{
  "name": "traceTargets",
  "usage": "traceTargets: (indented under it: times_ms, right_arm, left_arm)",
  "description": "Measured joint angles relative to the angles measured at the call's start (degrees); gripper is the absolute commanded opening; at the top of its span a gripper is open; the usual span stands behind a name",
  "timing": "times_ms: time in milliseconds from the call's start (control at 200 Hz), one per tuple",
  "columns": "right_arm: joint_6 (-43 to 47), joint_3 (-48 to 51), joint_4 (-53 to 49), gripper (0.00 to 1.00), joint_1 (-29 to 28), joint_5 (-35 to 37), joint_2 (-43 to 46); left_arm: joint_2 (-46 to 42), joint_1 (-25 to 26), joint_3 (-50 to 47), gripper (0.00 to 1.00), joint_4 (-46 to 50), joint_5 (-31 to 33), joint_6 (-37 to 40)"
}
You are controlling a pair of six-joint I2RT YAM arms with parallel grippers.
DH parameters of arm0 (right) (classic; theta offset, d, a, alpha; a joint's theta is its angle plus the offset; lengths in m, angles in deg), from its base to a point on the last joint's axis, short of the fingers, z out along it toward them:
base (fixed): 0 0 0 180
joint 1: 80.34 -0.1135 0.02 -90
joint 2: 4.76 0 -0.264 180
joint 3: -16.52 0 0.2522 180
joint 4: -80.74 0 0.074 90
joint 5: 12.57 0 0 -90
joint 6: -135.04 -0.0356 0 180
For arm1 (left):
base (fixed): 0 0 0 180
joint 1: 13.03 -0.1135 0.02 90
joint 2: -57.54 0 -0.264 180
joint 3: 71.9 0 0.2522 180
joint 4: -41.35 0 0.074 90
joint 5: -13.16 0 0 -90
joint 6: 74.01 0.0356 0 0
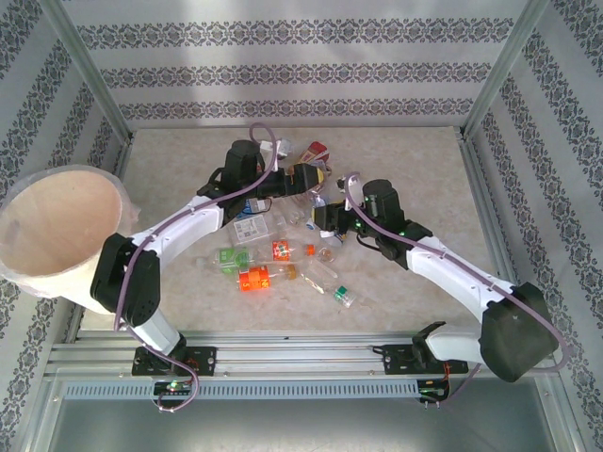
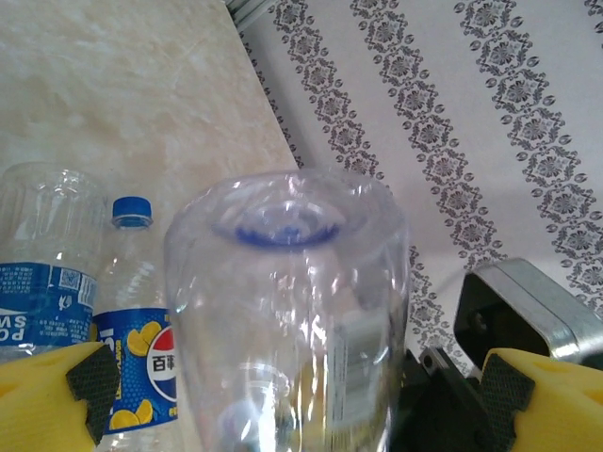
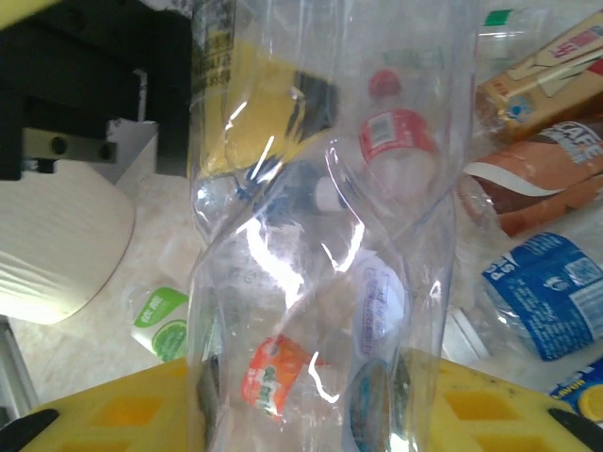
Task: Put the plastic bottles in the bin
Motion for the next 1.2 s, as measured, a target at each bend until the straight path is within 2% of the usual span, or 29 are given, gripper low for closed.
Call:
traceTargets:
  times_ms: [65,115,355,470,525,700,774,844,924,1069,1199]
  right_arm:
    - [0.5,-0.5,0.0,0.48,-0.5,-0.5,-0.4]
    - [0.8,-0.9,0.0,0.48,-1.0,-0.8,-0.7]
    - [3.4,-4.3,-1.4,0.49,-1.6,-1.7,-2.7]
    - [5.2,-6.2,-2.9,0.52,-1.5,-2.3,-3.9]
    - [5.7,-6.7,-3.5,0.58,-1.5,-2.9,-4.4]
    - [7.5,-8.9,-5.0,0.97,-0.6,-6.1,-4.9]
    - [8.3,-10.2,-5.0,0.98,-0.1,-7.8,-4.8]
    - [8.5,-10.6,-5.0,0.98,0.6,-8.5,-3.8]
    - [8.7,-10.6,-5.2,0.98,1.3,-7.5,-1.6]
    - [9.1,-9.6,-4.1,0.98,2.8,-1.6,3.6]
    - [9.0,-8.8,-3.3,0.98,4.6,2.6,4.9]
  left_arm:
    - [1.1,0.1,1.8,1.00,1.3,1.3,0.0]
    - [1.7,0.1,2.6,0.96,2.0,2.1,-0.2]
    - [3.7,0.1,6.1,0.70,6.2,2.0,-0.5]
    - [3.7,0.2,6.5,0.62,6.7,1.7,0.0]
    - [3.7,0.2,6.6,0.58,7.1,1.4,0.3]
    - [1.5,-0.1,6.7,0.58,10.2,5.0,2.2]
    - [-1.1,-0.6,6.3,0.58,11.8,8.4,3.1]
    - [-4.3,-1.5,6.3,0.58,13.9,12.7,4.7]
    - [-8.2,-2.6,8.1,0.58,19.7,20.9,8.4]
    - [-14.1,-3.5,16.2,0.58,30.5,44.2,18.1]
    - [-19.6,-4.6,22.8,0.58,35.7,61.6,27.3]
